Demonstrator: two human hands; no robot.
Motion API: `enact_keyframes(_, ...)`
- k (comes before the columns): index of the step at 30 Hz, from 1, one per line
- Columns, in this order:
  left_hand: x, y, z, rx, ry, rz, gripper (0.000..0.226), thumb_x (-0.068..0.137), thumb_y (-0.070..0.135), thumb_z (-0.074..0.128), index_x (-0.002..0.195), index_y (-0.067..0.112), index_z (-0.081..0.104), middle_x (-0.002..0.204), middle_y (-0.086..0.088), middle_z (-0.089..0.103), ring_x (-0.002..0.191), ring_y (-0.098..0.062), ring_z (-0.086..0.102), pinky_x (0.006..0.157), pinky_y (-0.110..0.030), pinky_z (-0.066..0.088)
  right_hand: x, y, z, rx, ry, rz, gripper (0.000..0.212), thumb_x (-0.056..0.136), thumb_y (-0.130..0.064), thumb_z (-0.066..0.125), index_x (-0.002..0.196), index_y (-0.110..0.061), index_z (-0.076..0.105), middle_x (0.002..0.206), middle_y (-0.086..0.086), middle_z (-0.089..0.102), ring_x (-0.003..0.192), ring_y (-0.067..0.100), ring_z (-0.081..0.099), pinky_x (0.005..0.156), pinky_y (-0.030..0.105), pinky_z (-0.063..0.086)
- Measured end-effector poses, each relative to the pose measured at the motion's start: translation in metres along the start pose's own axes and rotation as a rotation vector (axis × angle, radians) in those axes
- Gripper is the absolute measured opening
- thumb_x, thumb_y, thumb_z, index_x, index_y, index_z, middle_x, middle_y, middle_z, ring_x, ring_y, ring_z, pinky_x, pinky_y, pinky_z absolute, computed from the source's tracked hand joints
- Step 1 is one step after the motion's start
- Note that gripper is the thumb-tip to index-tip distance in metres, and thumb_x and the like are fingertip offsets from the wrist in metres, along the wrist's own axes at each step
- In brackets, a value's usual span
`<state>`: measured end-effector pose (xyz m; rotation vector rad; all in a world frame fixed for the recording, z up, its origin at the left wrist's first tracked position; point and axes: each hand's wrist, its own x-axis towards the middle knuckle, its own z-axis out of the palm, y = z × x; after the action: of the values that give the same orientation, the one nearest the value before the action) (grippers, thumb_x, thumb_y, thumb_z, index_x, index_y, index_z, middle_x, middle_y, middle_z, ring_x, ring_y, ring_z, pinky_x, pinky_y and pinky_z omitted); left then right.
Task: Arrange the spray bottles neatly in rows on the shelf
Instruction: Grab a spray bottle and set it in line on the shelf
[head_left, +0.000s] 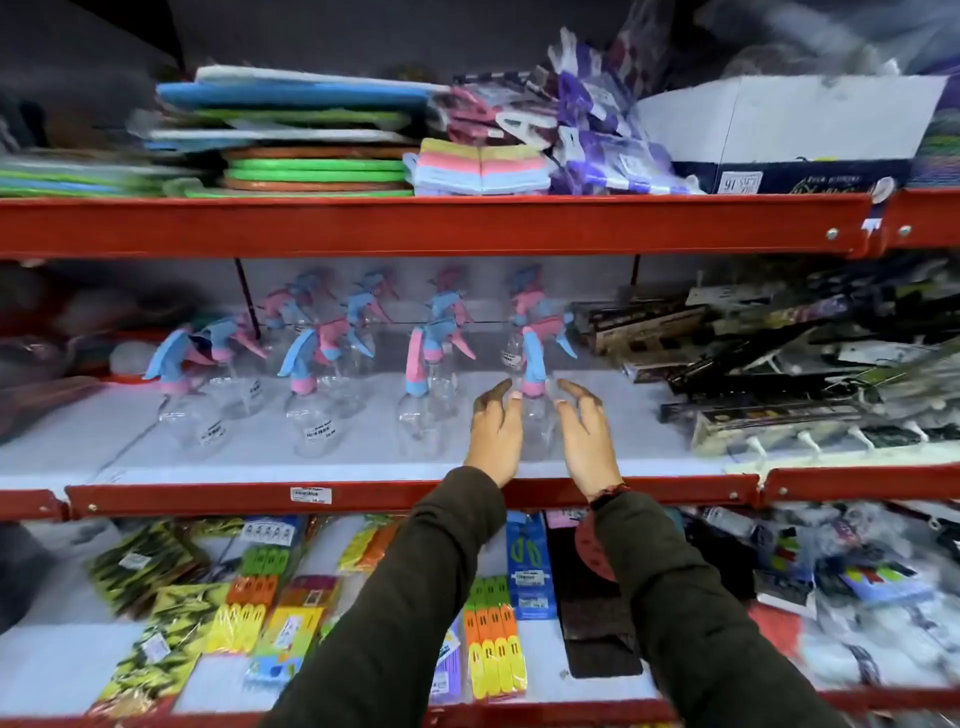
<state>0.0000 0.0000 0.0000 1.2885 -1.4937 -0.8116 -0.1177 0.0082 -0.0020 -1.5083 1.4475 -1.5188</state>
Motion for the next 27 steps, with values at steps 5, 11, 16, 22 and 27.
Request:
enact_keyframes(5,0.007,-0.007,0.007,-0.082,-0.050,-0.075,0.047,0.099,0.038,0.029,0.130,0.017,0.057,0.139,-0.014,0.053,0.134,-0.027,0.044,0.118,-0.043,0.030,0.002,0.006,0.008,0.103,-0.080,0.124,0.035,0.096,-0.010,0.040,0.127,-0.012,0.057,0.136,0.012,0.058,0.128,0.026,0.053,0.111,0.037,0.040)
enact_keyframes(11,-0.011,-0.011,0.006,-0.234,-0.055,-0.147,0.074,0.078,0.066,0.036,0.138,0.026,0.053,0.134,-0.001,0.047,0.134,-0.022,0.046,0.118,-0.046,0.033,-0.015,0.008,-0.008,0.105,-0.084,0.100,0.041,0.094,-0.010,0.039,0.129,-0.016,0.060,0.133,0.004,0.062,0.125,0.019,0.056,0.111,0.037,0.042)
enact_keyframes(16,-0.027,-0.006,0.006,-0.211,-0.070,-0.105,0.046,0.100,0.041,0.033,0.139,0.024,0.050,0.127,0.003,0.044,0.135,-0.023,0.045,0.119,-0.045,0.031,-0.034,0.008,-0.013,0.083,-0.043,0.071,0.044,0.093,-0.006,0.038,0.128,-0.017,0.061,0.133,0.005,0.063,0.123,0.016,0.057,0.111,0.034,0.042)
enact_keyframes(22,-0.037,0.000,0.006,-0.231,-0.059,-0.106,0.043,0.102,0.036,0.035,0.140,0.020,0.048,0.138,-0.005,0.046,0.136,-0.019,0.042,0.120,-0.034,0.026,-0.044,0.003,-0.014,0.063,-0.036,0.055,0.045,0.093,-0.008,0.039,0.131,-0.023,0.058,0.139,0.002,0.057,0.128,0.014,0.051,0.114,0.040,0.040)
enact_keyframes(27,-0.052,-0.004,-0.009,-0.228,0.103,0.051,0.041,0.103,0.033,0.035,0.142,0.022,0.046,0.144,0.005,0.043,0.126,0.000,0.040,0.103,-0.009,0.028,-0.067,-0.008,-0.008,0.120,0.216,-0.115,0.043,0.086,-0.011,0.042,0.119,-0.028,0.063,0.122,-0.008,0.054,0.117,0.008,0.054,0.101,0.033,0.047)
